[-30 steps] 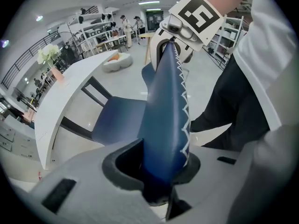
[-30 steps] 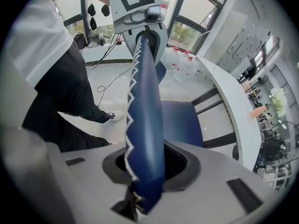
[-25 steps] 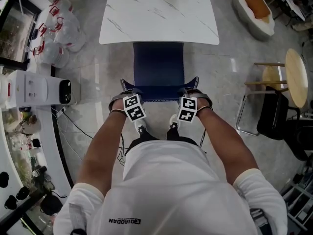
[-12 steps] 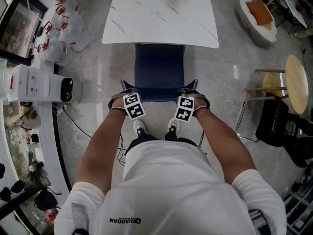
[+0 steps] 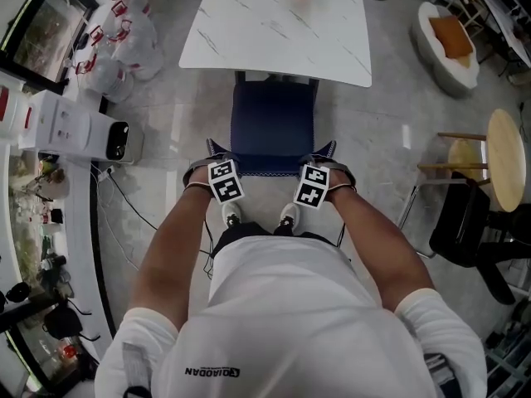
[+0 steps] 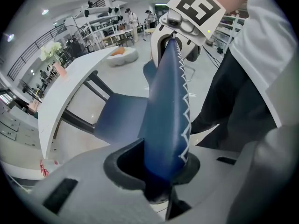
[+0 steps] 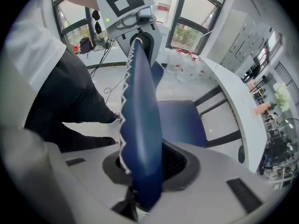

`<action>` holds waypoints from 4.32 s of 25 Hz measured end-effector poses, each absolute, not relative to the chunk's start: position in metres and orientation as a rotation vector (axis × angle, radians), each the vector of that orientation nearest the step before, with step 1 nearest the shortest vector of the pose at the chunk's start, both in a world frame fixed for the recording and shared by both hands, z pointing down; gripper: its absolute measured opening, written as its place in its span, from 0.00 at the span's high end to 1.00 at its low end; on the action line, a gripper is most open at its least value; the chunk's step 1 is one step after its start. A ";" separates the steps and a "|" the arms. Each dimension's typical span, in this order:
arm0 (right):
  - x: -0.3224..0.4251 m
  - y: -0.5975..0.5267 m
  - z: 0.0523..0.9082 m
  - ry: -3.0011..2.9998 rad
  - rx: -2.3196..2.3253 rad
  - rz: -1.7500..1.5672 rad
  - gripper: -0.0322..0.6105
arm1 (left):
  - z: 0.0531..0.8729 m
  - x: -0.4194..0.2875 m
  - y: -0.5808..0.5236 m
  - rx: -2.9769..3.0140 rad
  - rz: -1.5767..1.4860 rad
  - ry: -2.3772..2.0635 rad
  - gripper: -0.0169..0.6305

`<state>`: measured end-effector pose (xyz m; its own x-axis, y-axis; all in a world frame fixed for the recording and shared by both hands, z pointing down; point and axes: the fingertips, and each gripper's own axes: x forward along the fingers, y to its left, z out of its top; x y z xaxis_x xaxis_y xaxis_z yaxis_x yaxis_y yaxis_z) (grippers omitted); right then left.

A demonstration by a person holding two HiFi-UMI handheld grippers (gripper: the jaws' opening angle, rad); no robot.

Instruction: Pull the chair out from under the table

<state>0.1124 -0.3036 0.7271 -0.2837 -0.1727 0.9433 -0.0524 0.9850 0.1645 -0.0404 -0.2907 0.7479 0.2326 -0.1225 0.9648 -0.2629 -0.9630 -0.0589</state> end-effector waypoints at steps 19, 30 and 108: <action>0.109 -0.236 0.727 -1.850 0.182 -0.067 0.80 | 0.750 -0.043 -0.225 2.350 1.837 -0.365 0.83; 0.101 -0.177 0.724 -1.834 0.233 -0.040 0.80 | 0.748 -0.051 -0.169 2.371 1.839 -0.336 0.83; 0.118 0.026 0.720 -1.872 0.209 0.053 0.57 | 0.741 -0.040 0.044 2.350 1.726 -0.208 0.60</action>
<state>0.1181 0.0258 0.7198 -0.2922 -0.1176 0.9491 -0.1709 0.9829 0.0692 -0.0400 0.0438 0.7413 0.3013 0.0151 0.9534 -0.2409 -0.9662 0.0915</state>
